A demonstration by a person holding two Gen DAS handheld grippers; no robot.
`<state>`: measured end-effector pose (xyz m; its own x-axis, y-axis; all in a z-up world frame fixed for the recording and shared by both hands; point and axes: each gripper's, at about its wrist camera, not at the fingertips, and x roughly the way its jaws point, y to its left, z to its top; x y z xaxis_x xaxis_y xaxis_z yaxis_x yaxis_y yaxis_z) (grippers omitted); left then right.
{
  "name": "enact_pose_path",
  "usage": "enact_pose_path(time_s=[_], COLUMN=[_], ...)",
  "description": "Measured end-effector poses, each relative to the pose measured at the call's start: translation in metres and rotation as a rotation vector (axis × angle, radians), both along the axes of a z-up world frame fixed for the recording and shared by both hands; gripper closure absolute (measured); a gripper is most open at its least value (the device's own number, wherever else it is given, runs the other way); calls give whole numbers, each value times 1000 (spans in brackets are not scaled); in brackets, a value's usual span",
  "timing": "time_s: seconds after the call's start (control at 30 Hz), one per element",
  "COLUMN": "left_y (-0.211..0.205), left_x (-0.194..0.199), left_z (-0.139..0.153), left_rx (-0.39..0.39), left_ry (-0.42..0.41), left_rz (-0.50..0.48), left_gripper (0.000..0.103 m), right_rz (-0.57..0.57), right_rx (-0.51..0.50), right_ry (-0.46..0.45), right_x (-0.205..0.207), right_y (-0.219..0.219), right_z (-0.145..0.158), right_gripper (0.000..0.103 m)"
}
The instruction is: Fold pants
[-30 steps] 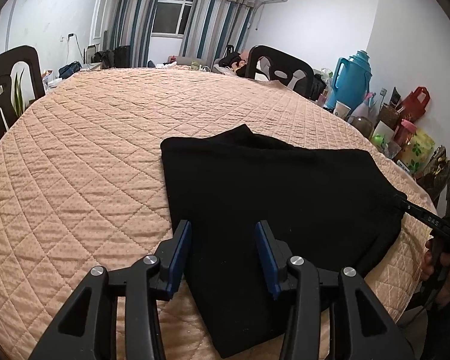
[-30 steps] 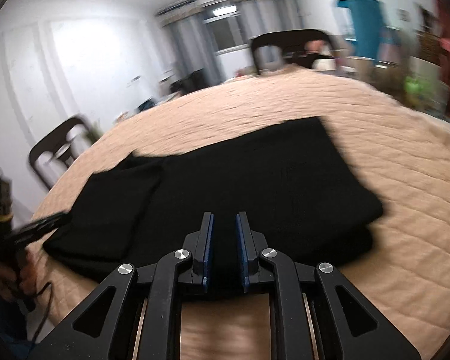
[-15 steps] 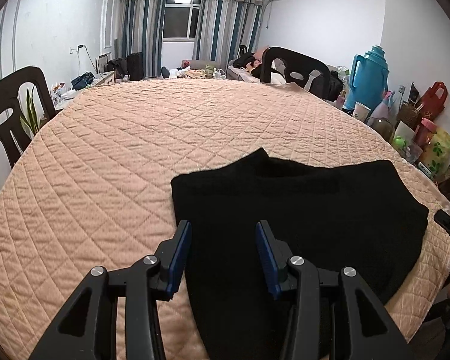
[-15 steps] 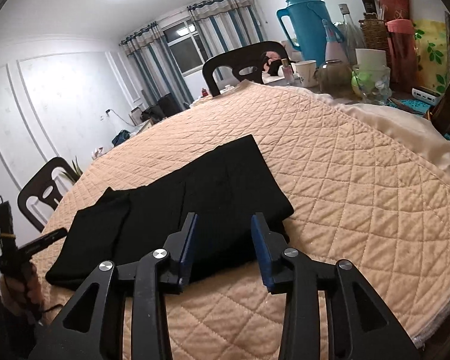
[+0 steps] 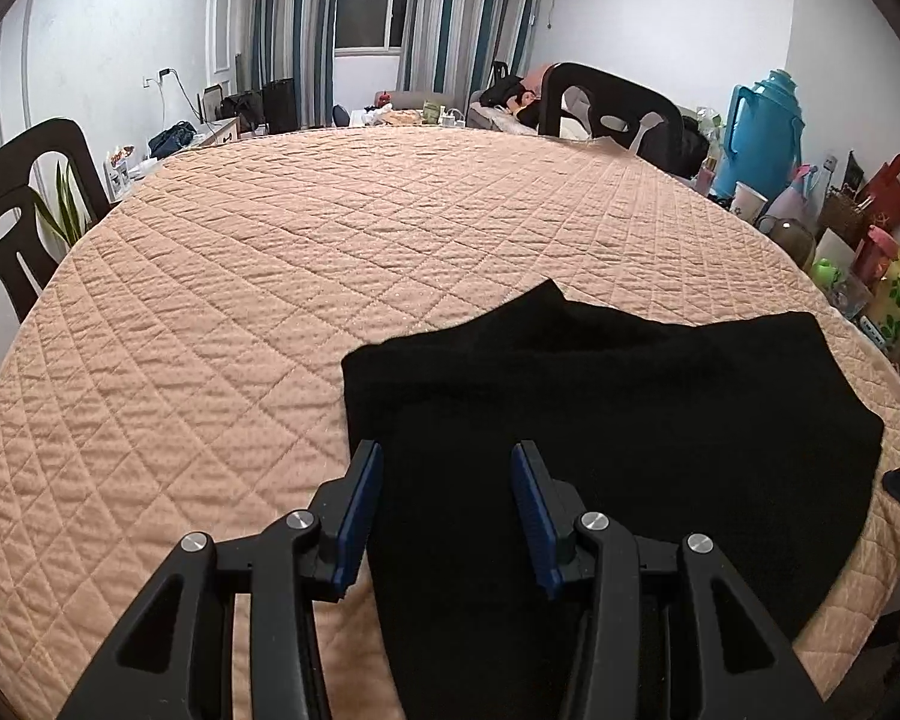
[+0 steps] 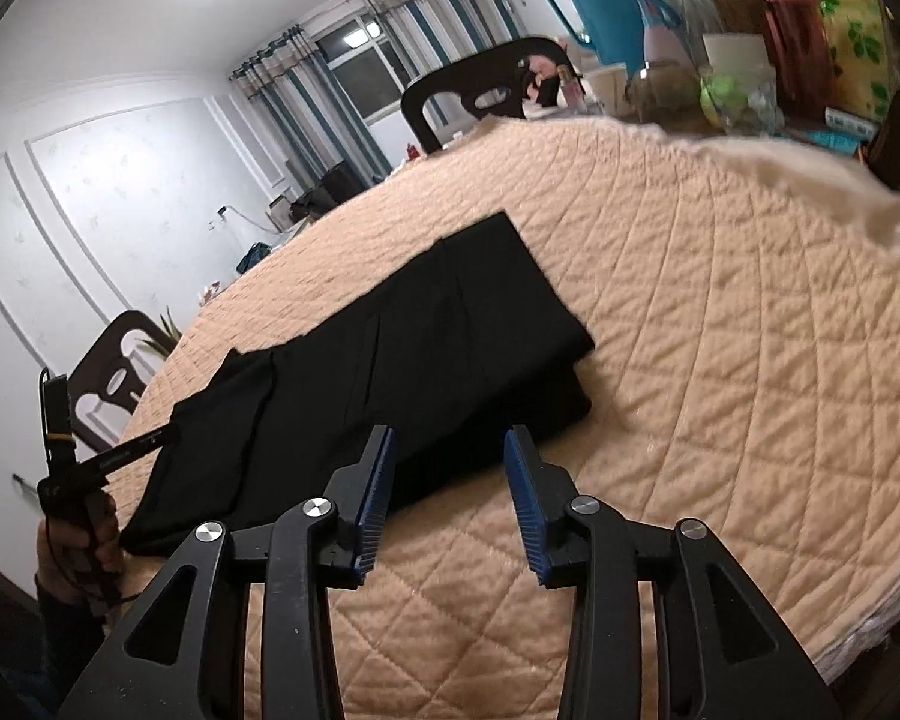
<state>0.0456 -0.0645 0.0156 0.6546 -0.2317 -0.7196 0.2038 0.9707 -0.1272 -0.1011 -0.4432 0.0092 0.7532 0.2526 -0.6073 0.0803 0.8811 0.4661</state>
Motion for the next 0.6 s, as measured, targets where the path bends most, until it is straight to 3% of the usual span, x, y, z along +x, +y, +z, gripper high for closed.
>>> enact_pose_path(time_s=[0.17,0.27,0.6], left_y=[9,8,10], left_x=[-23,-29,-27], left_z=[-4,-6,-10], left_rx=[-51,-38,-71], left_ry=[-7,-15,-8], left_rz=[-9,-15,-8], left_gripper=[51,49,47], right_rz=[7,-12,-87], right_rx=[47,96,175], right_ry=[31,28,-4], right_x=[-2,7,11], right_y=[1,-1,-8], right_z=[-9,-12,-14], right_gripper=[55,54,50])
